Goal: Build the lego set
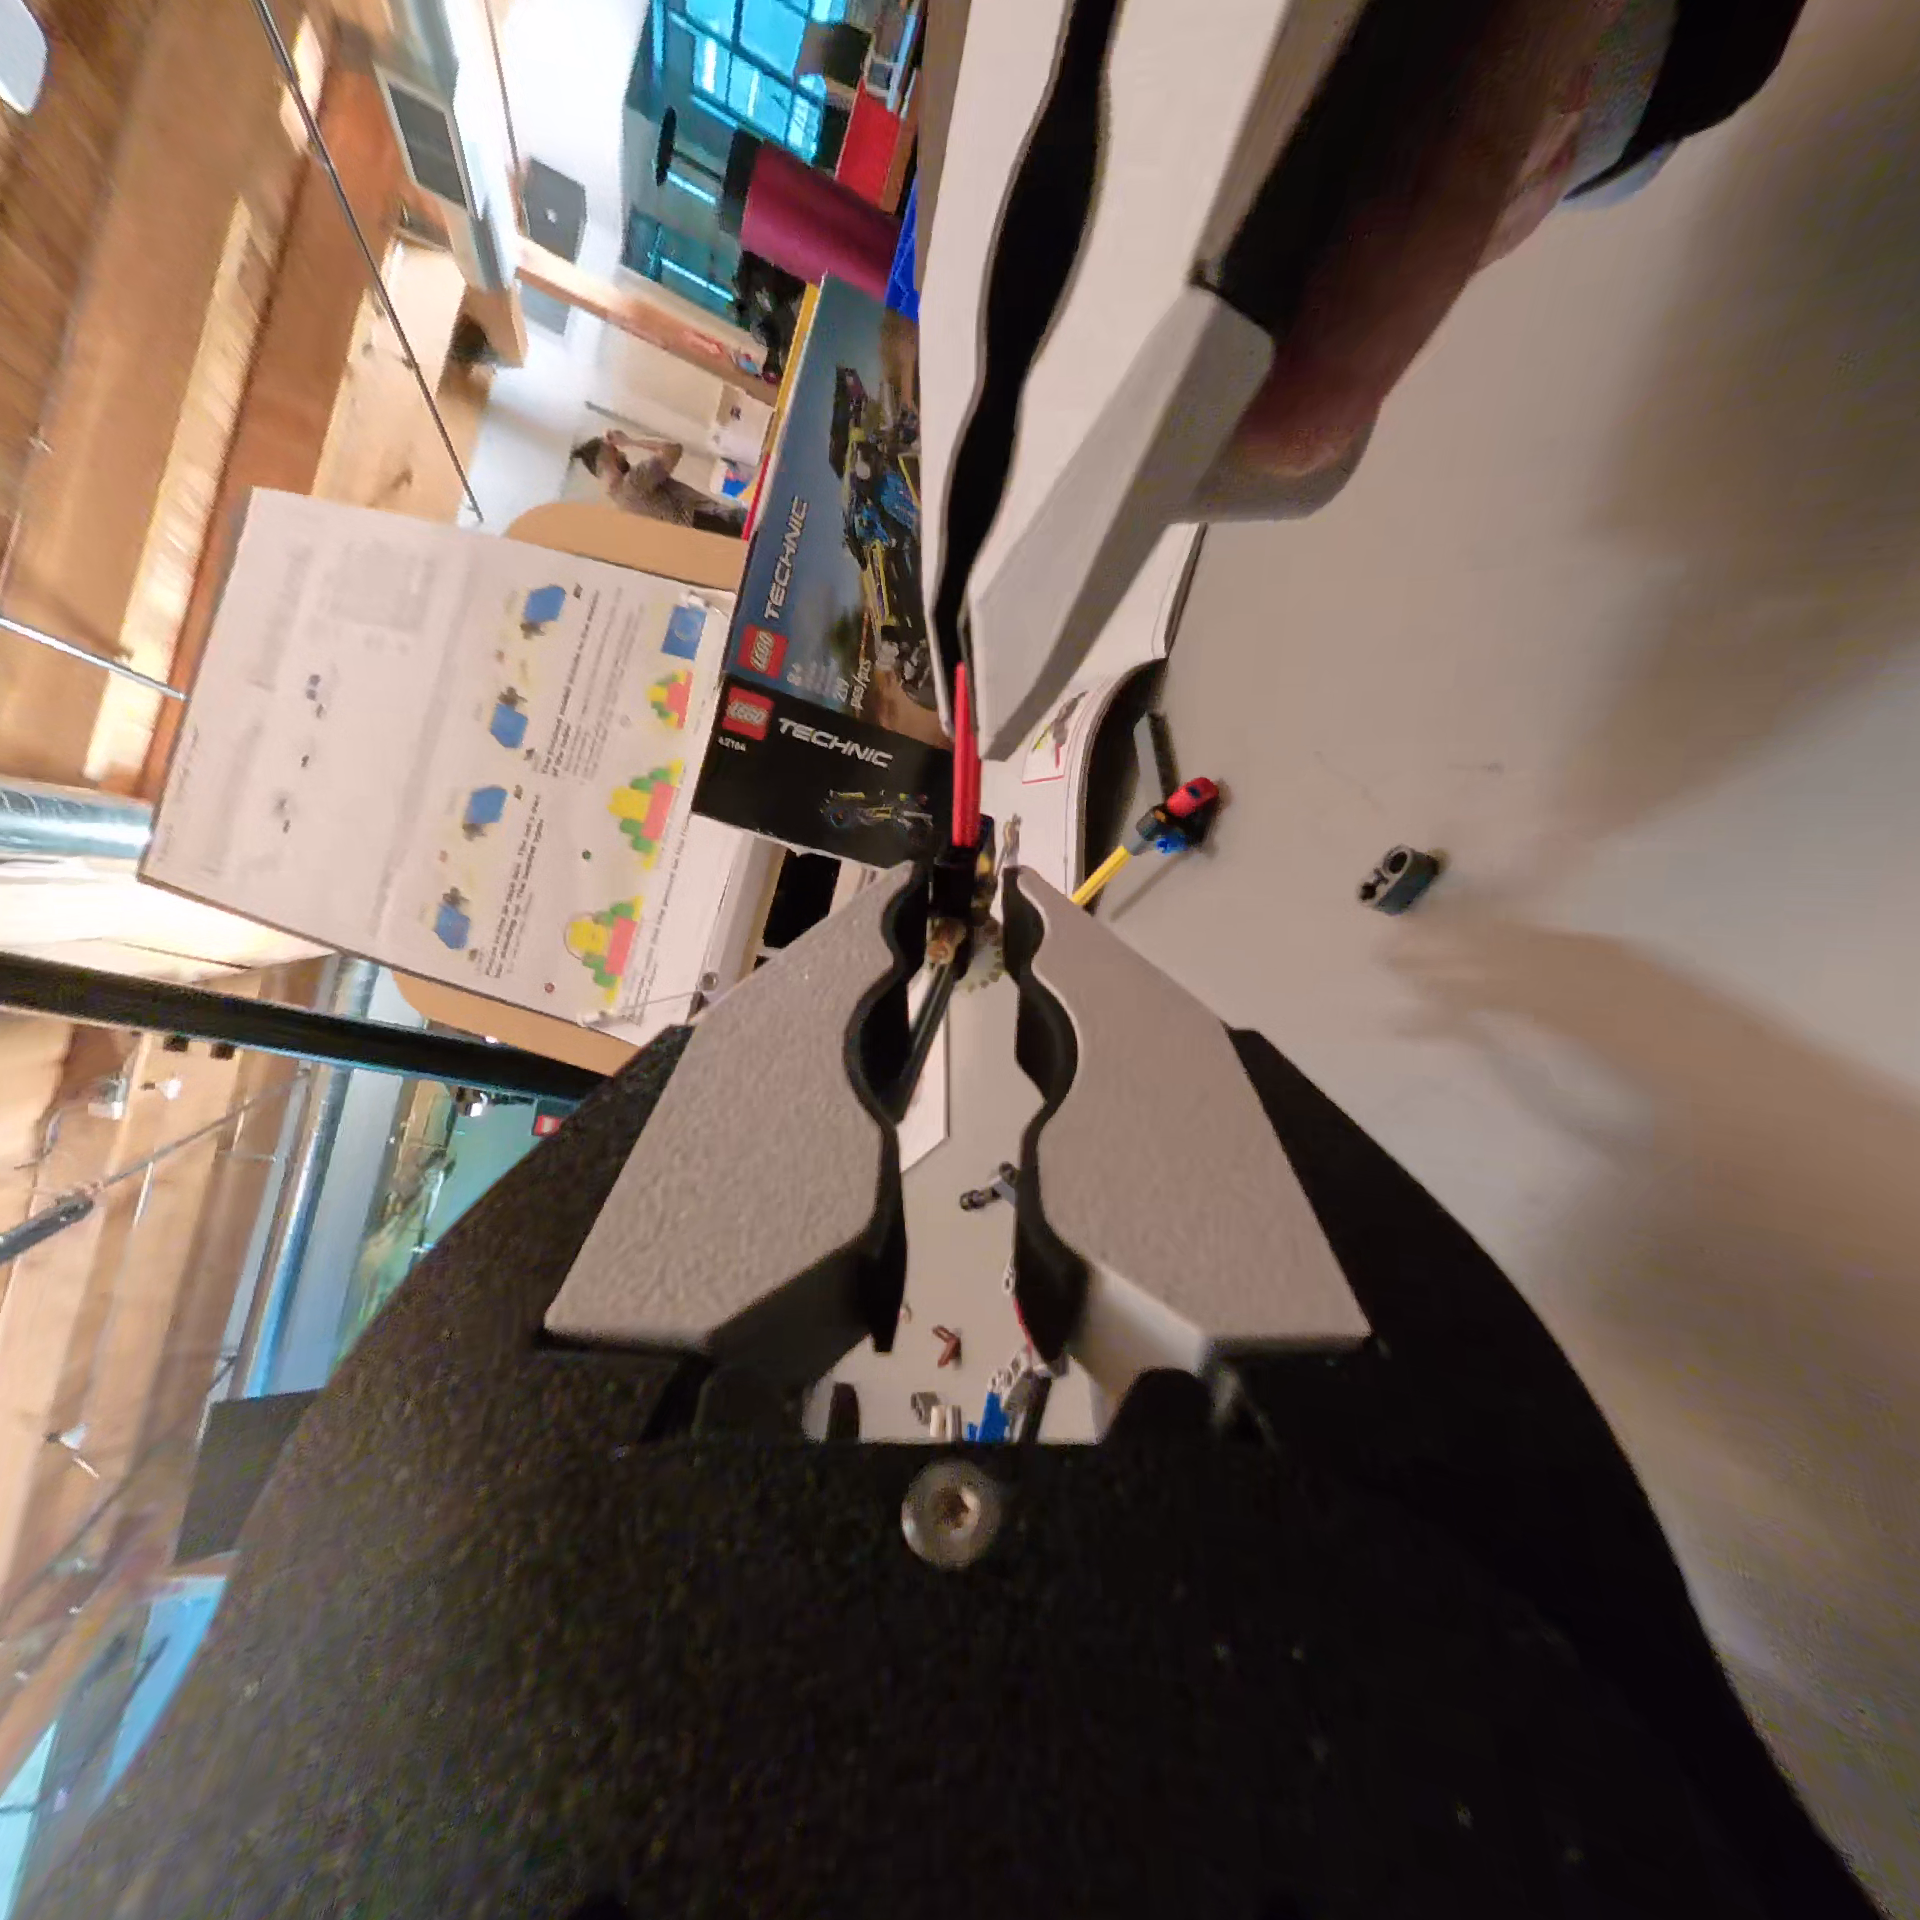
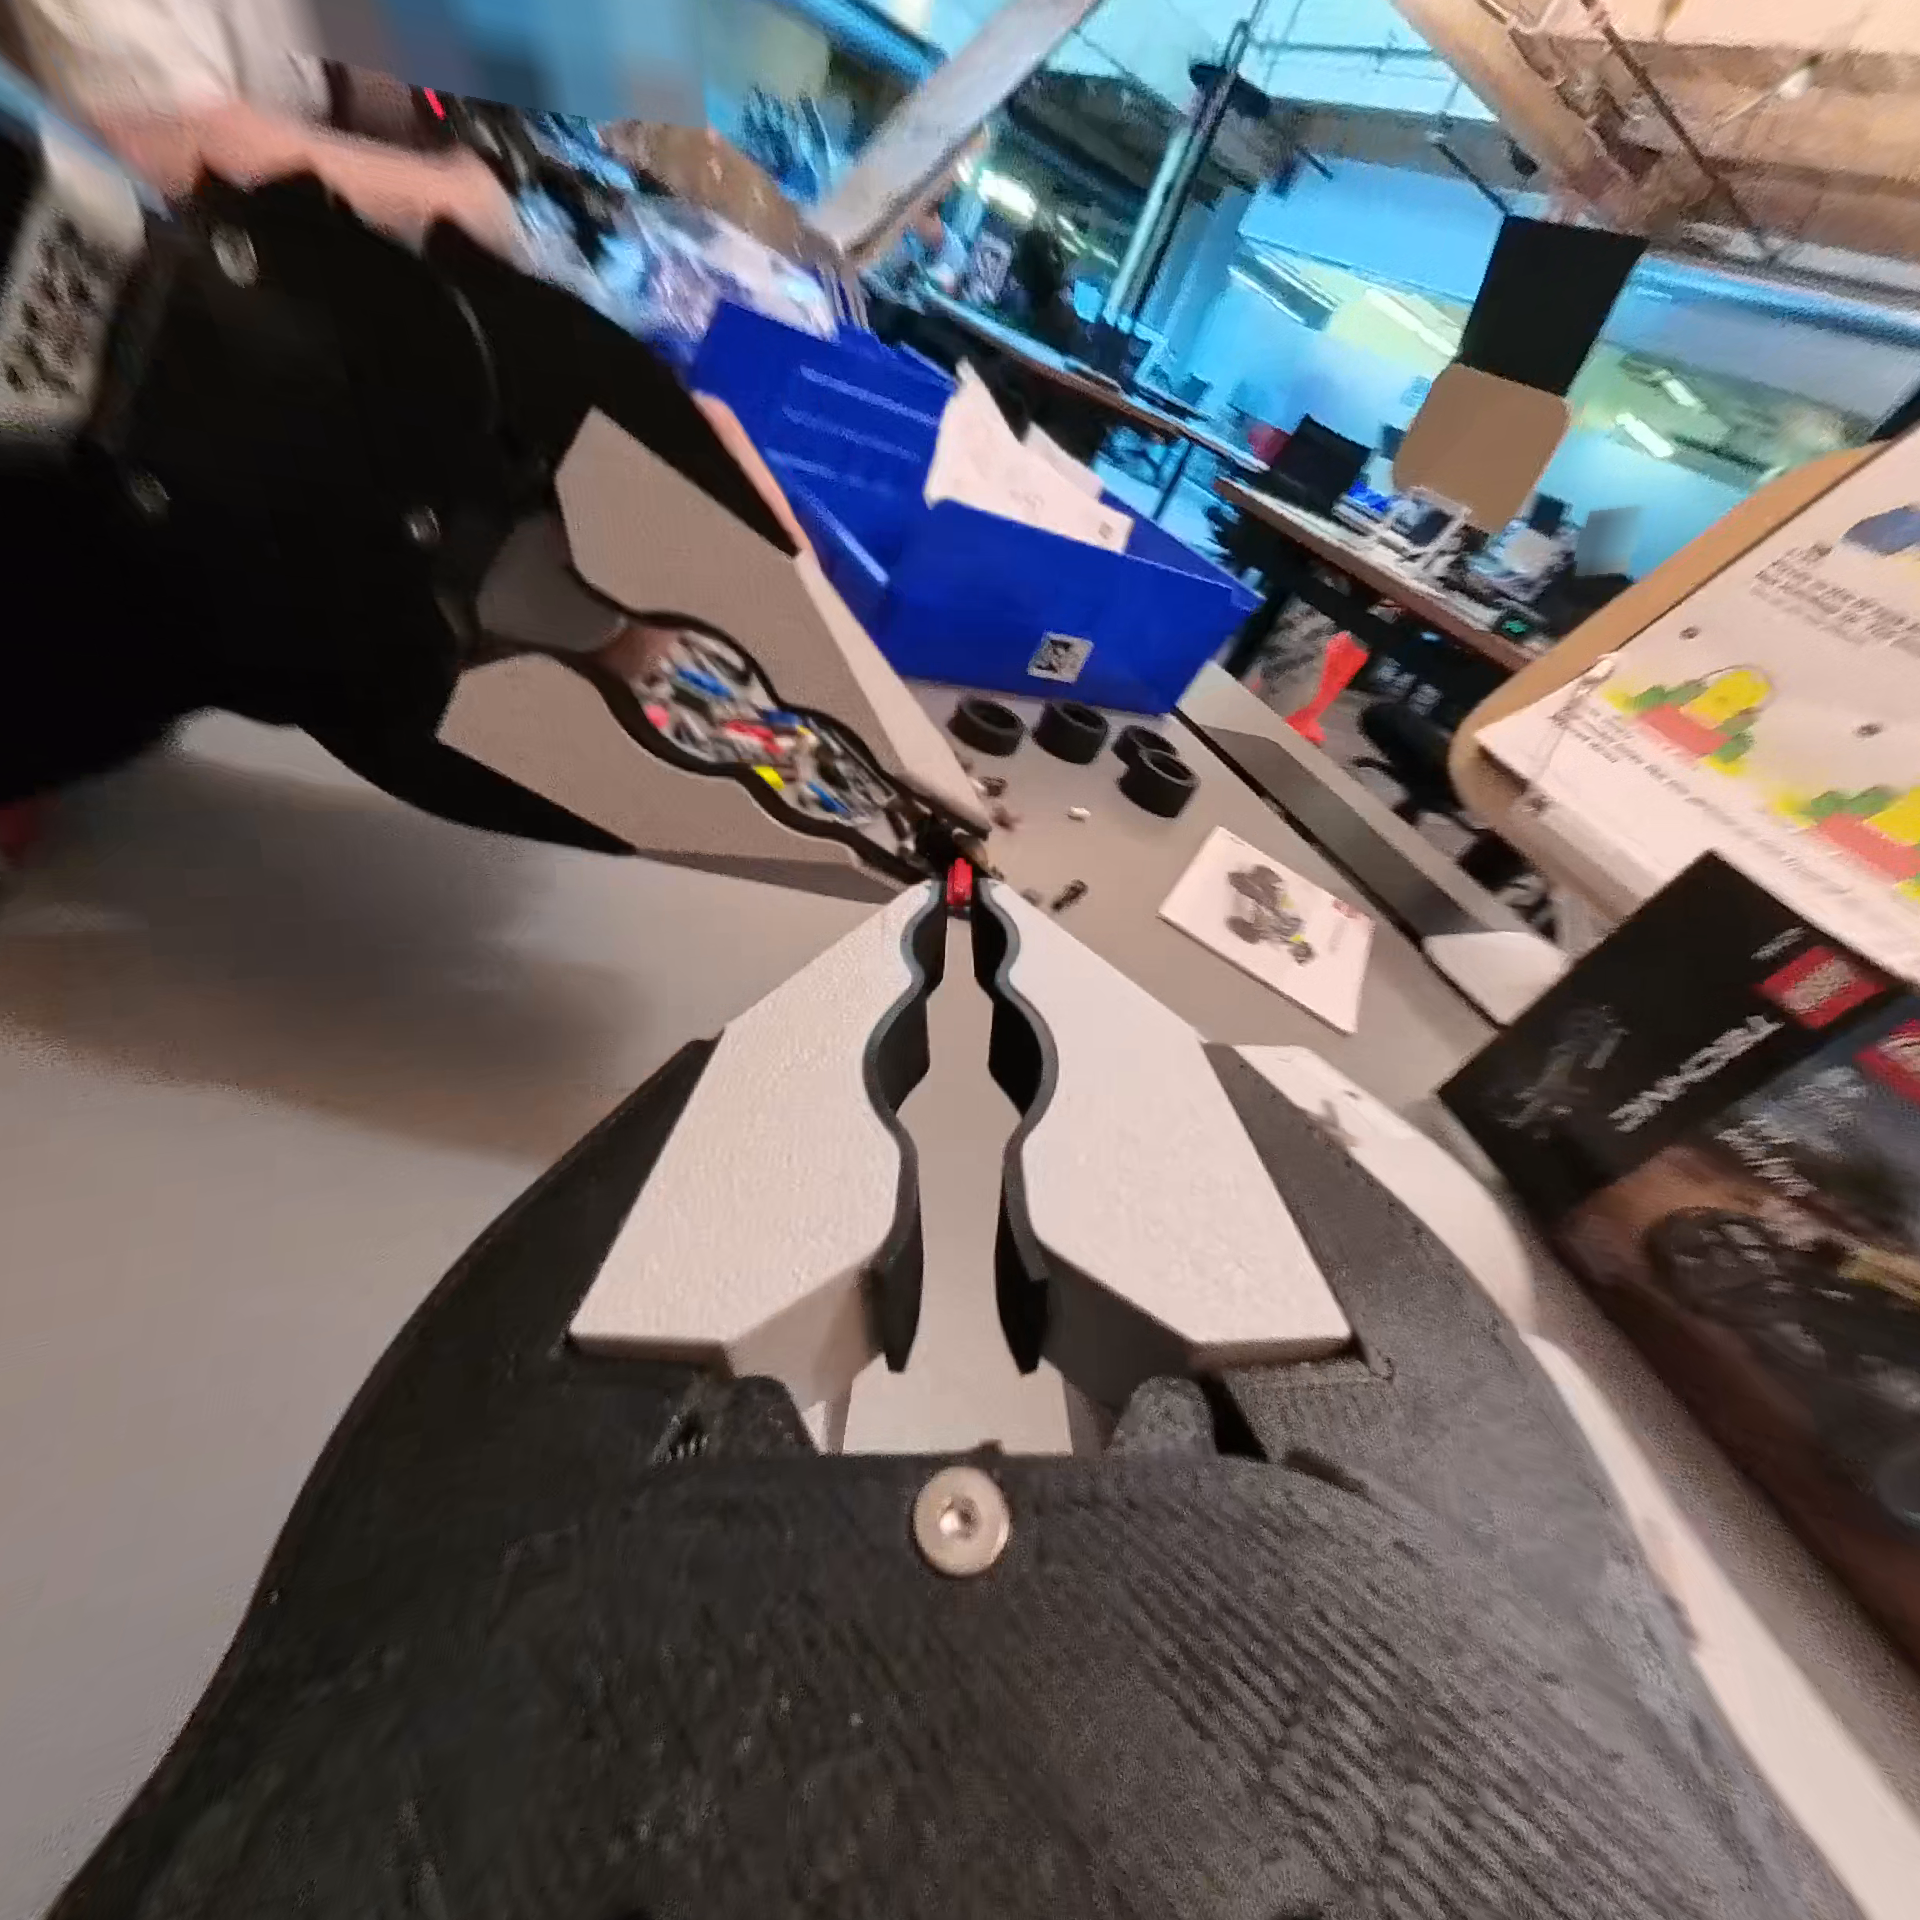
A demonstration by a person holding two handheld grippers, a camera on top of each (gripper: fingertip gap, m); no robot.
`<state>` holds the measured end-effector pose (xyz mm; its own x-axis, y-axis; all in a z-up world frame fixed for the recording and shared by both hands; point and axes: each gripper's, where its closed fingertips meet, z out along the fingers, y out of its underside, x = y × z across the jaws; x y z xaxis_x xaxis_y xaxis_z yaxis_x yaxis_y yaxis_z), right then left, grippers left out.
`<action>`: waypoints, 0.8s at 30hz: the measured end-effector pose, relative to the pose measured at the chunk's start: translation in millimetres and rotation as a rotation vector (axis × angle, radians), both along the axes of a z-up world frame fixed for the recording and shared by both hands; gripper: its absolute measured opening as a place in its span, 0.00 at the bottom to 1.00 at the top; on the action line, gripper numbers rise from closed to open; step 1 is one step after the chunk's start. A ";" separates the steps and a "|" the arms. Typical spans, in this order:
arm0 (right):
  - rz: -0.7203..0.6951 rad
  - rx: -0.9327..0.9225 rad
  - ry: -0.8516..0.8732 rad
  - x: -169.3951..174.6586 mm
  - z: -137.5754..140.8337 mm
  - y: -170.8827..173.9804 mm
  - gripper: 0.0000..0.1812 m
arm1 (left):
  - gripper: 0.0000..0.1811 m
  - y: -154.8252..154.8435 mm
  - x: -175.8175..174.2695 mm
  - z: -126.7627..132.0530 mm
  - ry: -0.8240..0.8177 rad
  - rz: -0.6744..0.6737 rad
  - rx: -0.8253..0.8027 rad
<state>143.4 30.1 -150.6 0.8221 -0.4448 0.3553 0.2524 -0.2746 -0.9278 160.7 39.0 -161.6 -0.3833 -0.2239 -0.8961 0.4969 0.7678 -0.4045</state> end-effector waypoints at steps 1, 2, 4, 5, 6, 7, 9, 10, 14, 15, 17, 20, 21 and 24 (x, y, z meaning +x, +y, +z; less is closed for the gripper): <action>0.019 0.037 0.034 -1.0 1.5 -0.7 0.01 | 0.06 -0.4 -1.5 0.1 -0.007 -0.009 0.005; 0.033 0.057 0.051 -1.8 2.1 -1.2 0.01 | 0.06 -1.0 -2.5 -0.7 -0.004 -0.014 0.008; 0.046 0.070 0.062 -2.9 2.1 -1.5 0.01 | 0.05 -1.4 -3.6 -0.7 -0.015 -0.018 0.016; 0.048 0.065 0.065 -3.0 1.3 -1.7 0.01 | 0.05 -1.3 -3.7 -1.1 -0.019 -0.017 0.023; 0.049 0.053 0.069 -3.0 -0.2 -1.7 0.01 | 0.05 -1.2 -3.8 -2.5 -0.014 -0.017 0.030; 0.048 0.040 0.073 -2.6 -1.8 -1.8 0.01 | 0.05 -0.9 -3.6 -3.6 -0.007 -0.015 0.035; 0.031 0.021 0.078 -1.2 -4.1 -2.5 0.01 | 0.05 1.8 -0.3 -2.9 -0.006 0.015 0.042; 0.025 -0.004 0.092 -0.7 -8.0 -3.6 0.01 | 0.05 6.7 4.9 -2.0 -0.007 0.060 0.048; 0.009 -0.207 0.337 -4.7 -56.1 -5.4 0.11 | 0.05 22.3 18.7 4.3 -0.052 0.176 0.047; -0.041 -0.248 0.349 -0.6 -65.2 -8.1 0.10 | 0.05 25.0 20.9 5.5 -0.072 0.198 0.053; -0.076 -0.328 0.415 -1.2 -84.2 -9.0 0.09 | 0.05 29.2 24.5 6.2 -0.116 0.240 0.071; -0.093 -0.368 0.484 -1.6 -99.5 -6.1 0.09 | 0.05 30.1 25.7 4.9 -0.160 0.266 0.093; -0.095 -0.387 0.489 -1.6 -102.6 -6.1 0.09 | 0.05 29.6 25.4 3.7 -0.158 0.268 0.094; -0.102 -0.395 0.494 0.0 -104.5 -5.1 0.05 | 0.05 27.2 24.1 2.3 -0.144 0.259 0.073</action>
